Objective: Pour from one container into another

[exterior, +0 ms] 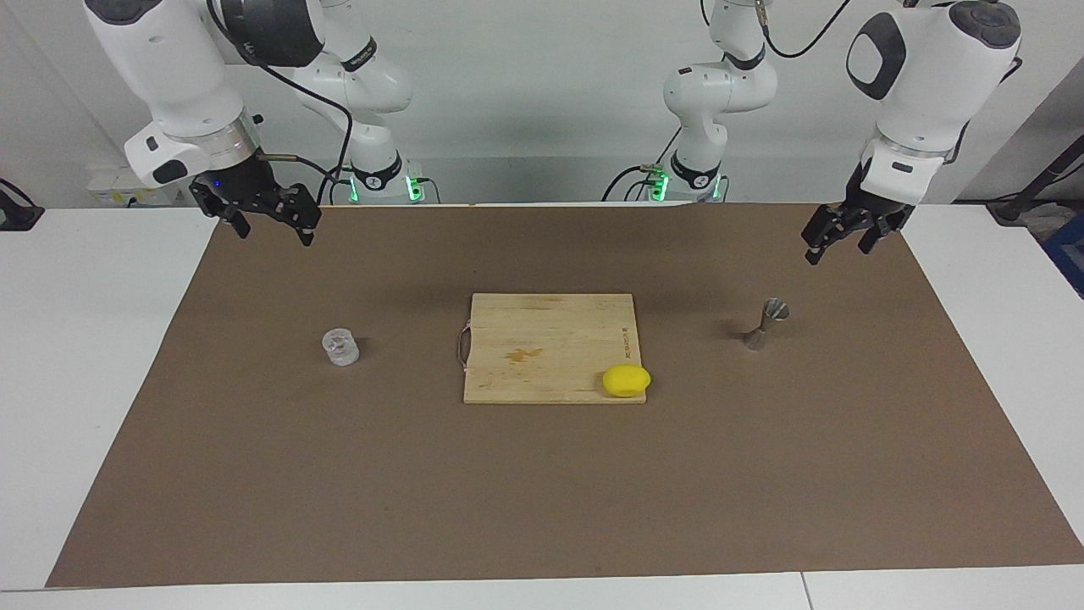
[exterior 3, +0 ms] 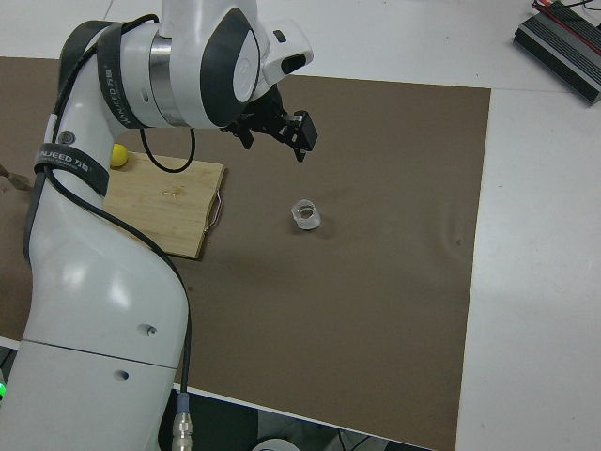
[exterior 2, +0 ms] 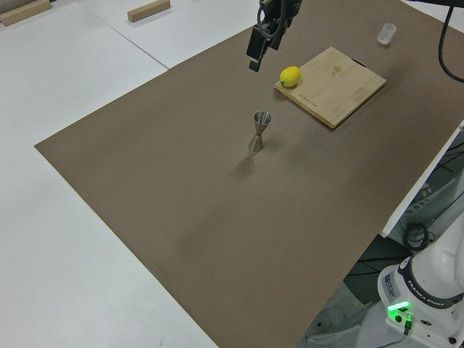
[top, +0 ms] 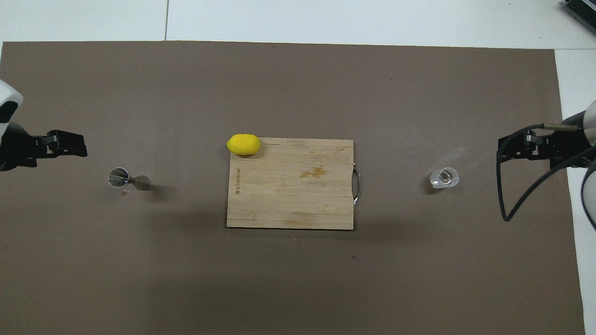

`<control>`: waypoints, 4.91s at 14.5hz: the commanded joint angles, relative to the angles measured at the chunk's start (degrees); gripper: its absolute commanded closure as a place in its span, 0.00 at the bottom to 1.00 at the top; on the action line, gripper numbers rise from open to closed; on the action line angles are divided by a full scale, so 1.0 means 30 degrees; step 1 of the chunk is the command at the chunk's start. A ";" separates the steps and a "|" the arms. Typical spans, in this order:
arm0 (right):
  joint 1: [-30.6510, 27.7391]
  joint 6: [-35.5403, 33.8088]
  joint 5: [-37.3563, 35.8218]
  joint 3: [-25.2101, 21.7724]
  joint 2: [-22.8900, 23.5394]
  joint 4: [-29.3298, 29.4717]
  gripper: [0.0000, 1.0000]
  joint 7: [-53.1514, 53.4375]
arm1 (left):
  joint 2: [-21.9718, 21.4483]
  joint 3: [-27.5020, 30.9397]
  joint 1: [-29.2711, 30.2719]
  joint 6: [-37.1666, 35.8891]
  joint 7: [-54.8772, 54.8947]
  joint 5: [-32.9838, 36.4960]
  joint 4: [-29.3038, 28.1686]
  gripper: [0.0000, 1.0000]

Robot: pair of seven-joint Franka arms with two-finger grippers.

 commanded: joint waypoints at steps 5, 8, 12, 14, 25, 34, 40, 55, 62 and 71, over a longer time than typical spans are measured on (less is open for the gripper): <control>-0.0197 -0.0242 0.0093 0.0102 0.0034 0.0121 0.00 -0.0243 | 0.0495 0.0145 0.2023 -0.1475 0.4108 -0.4544 -0.0260 0.00; -0.0197 -0.0242 0.0093 0.0102 0.0034 0.0121 0.00 -0.0243 | 0.1841 0.0145 0.4715 -0.3231 0.7884 -0.7413 0.1146 0.00; -0.0197 -0.0242 0.0093 0.0102 0.0034 0.0121 0.00 -0.0243 | 0.3104 0.0116 0.7235 -0.4204 1.3654 -1.0108 0.1415 0.00; -0.0197 -0.0242 0.0093 0.0102 0.0034 0.0121 0.00 -0.0243 | 0.3484 0.0116 0.7882 -0.4466 1.6730 -1.1368 0.1385 0.00; -0.0197 -0.0242 0.0093 0.0102 0.0034 0.0121 0.00 -0.0243 | 0.7849 0.0116 1.1165 -0.8013 3.5479 -1.8049 0.0511 0.00; -0.0197 -0.0242 0.0093 0.0102 0.0034 0.0121 0.00 -0.0243 | 1.1600 0.0116 1.2280 -0.9504 4.6994 -2.1071 -0.0665 0.00; -0.0197 -0.0242 0.0093 0.0102 0.0034 0.0121 0.00 -0.0243 | 1.1455 -0.0030 1.0790 -0.9713 4.9406 -2.2828 -0.1719 0.00; -0.0197 -0.0242 0.0093 0.0102 0.0034 0.0121 0.00 -0.0243 | 1.1396 -0.0030 0.8793 -0.7632 5.0671 -2.3855 -0.2834 0.00; -0.0197 -0.0242 0.0122 0.0102 0.0034 0.0121 0.00 -0.0243 | 1.1308 -0.0001 0.8852 -0.8334 5.0671 -2.3768 -0.2834 0.02; -0.0197 -0.0242 0.0093 0.0102 0.0034 0.0121 0.00 -0.0243 | 1.1279 0.0058 0.8941 -0.8570 5.0700 -2.3592 -0.2834 0.16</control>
